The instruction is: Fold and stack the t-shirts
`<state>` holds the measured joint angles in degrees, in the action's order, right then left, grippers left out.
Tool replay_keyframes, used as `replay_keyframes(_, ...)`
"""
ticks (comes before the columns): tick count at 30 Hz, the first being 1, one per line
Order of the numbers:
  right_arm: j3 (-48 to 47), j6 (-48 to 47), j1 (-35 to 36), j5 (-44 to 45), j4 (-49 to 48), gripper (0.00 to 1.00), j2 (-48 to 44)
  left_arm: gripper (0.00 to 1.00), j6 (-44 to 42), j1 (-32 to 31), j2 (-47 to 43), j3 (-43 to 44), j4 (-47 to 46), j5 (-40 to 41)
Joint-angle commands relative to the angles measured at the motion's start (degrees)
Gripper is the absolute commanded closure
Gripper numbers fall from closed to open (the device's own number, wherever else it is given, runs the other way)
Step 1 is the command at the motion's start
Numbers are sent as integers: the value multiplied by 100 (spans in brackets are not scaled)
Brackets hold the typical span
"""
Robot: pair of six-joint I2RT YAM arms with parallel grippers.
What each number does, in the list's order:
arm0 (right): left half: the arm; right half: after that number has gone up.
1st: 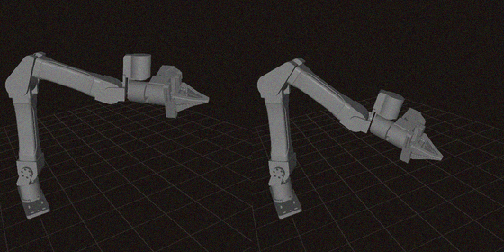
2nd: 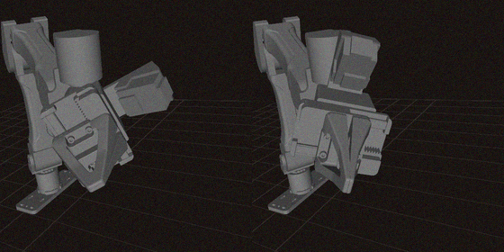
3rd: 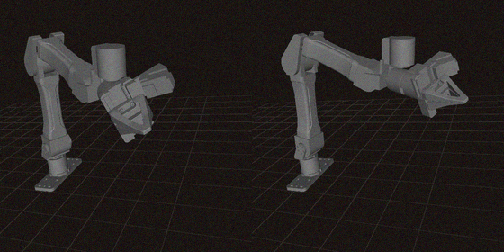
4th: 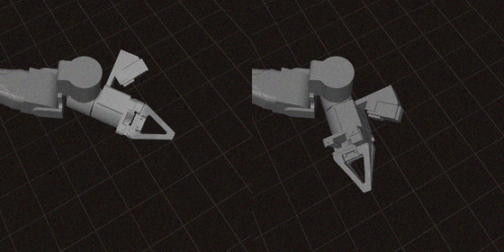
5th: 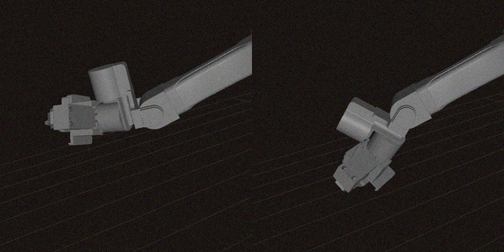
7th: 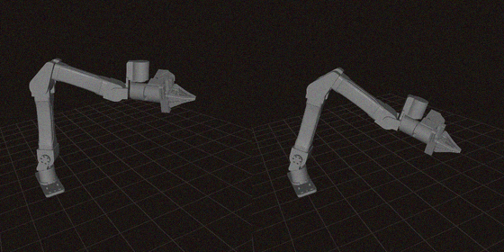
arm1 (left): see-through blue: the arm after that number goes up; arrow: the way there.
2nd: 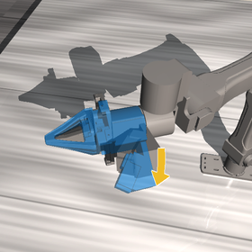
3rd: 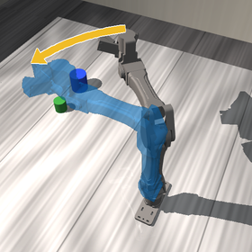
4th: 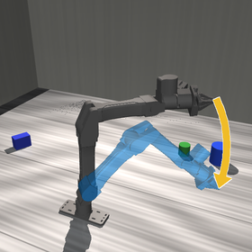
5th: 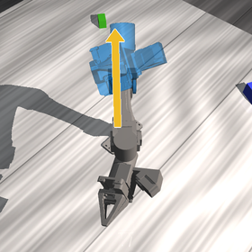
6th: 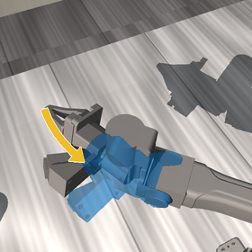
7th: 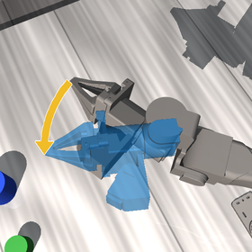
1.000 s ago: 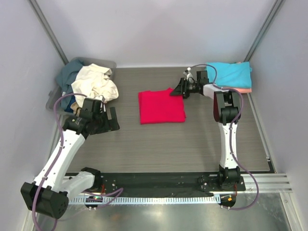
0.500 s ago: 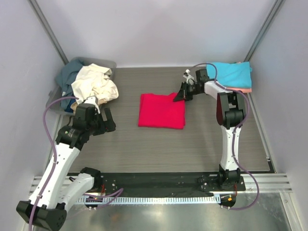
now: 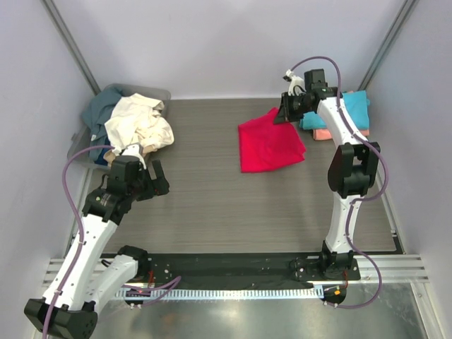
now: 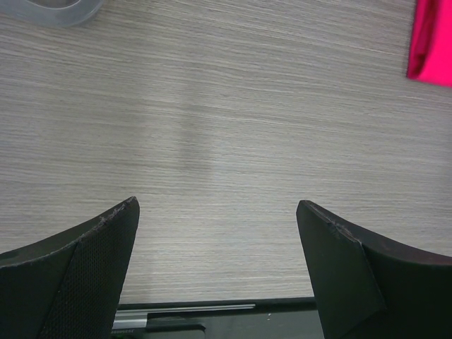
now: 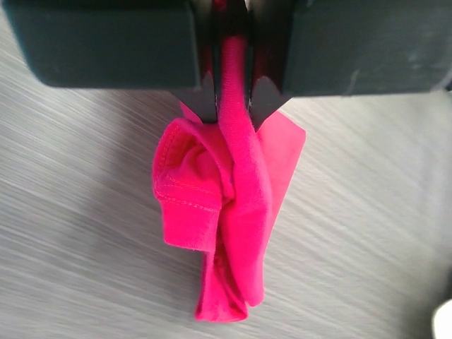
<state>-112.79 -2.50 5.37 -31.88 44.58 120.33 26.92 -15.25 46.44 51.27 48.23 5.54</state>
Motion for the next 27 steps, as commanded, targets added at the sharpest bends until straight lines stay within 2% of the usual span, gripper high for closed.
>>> replay_keyframes(1, -471, -435, -53, 603, 543, 99, -405, 7, 24, 22, -99, 6, -270, 0)
replay_keyframes(5, -831, -690, -71, 1235, 789, 99, -546, 7, 15, 13, -91, -11, -305, -62)
replay_keyframes(13, -1280, -989, -203, 1860, 868, 99, -845, 7, 15, 13, -29, -20, -323, -106)
replay_keyframes(27, -2282, -1191, -695, 2080, 798, 99, -863, 7, 24, 22, 111, -20, -314, -150)
